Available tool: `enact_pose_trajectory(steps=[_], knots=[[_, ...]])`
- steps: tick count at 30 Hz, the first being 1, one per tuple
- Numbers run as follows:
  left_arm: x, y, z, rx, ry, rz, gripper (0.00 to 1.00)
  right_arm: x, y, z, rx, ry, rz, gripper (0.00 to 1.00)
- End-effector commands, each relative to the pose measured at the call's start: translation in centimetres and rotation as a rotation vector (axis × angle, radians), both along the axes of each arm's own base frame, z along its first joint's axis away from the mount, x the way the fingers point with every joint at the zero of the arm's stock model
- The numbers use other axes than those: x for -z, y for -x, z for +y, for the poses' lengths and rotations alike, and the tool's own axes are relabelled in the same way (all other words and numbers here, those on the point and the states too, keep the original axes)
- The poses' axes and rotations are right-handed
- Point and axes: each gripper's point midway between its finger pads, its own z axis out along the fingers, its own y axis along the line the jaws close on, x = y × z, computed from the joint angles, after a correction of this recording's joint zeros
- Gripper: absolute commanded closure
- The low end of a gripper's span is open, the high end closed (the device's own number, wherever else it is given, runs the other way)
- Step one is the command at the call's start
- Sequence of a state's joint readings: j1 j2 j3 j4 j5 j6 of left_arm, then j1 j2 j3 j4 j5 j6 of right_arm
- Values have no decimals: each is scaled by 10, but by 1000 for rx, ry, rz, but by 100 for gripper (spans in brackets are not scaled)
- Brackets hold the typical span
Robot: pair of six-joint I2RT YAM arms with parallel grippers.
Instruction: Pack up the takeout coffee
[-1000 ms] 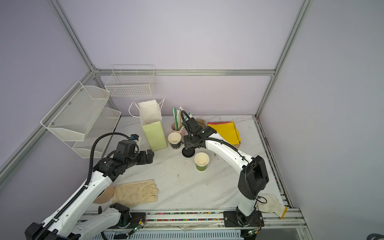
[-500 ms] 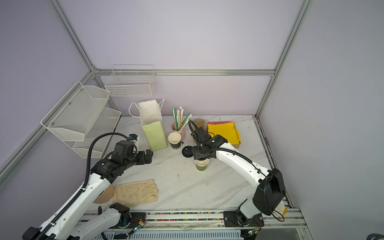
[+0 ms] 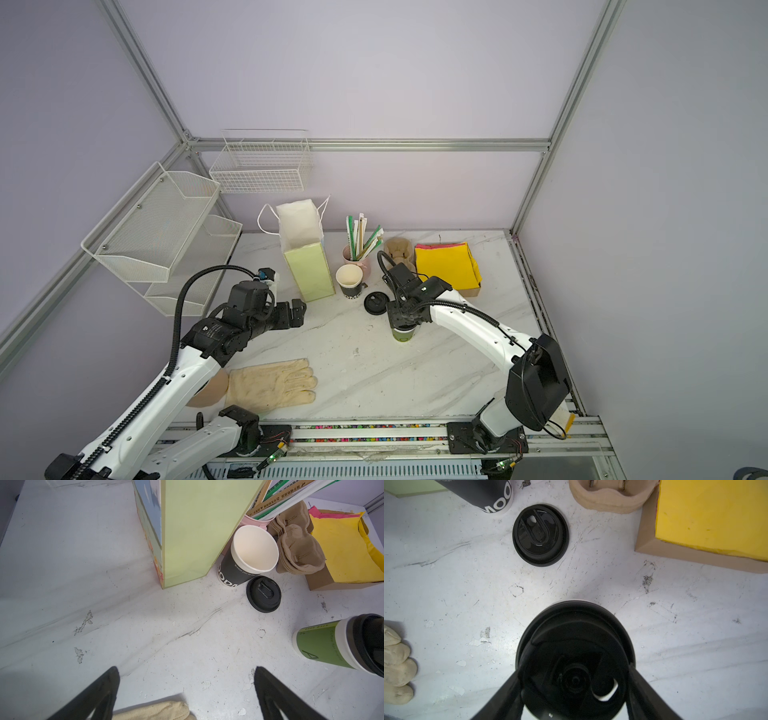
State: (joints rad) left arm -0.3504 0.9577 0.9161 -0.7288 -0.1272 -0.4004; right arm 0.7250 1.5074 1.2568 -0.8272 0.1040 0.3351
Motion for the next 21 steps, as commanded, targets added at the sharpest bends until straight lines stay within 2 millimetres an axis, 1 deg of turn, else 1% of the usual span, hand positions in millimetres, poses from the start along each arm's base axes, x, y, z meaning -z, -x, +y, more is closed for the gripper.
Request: enact_pose_trajectory(steps=[1, 5, 11, 14, 21], knots=[[-12, -3, -2, 13, -2, -34, 0, 0, -2, 2, 12, -14, -14, 38], [-13, -3, -1, 9, -4, -36, 0, 0, -3, 4, 15, -21, -20, 38], [-13, -3, -1, 10, -5, -35, 0, 8, 0, 0, 24, -3, -2, 38], [-12, -3, 0, 10, -6, -33, 0, 11, 0, -5, 36, 17, -7, 38], [-13, -3, 0, 9, -7, -35, 0, 14, 3, -6, 36, 19, 3, 39]])
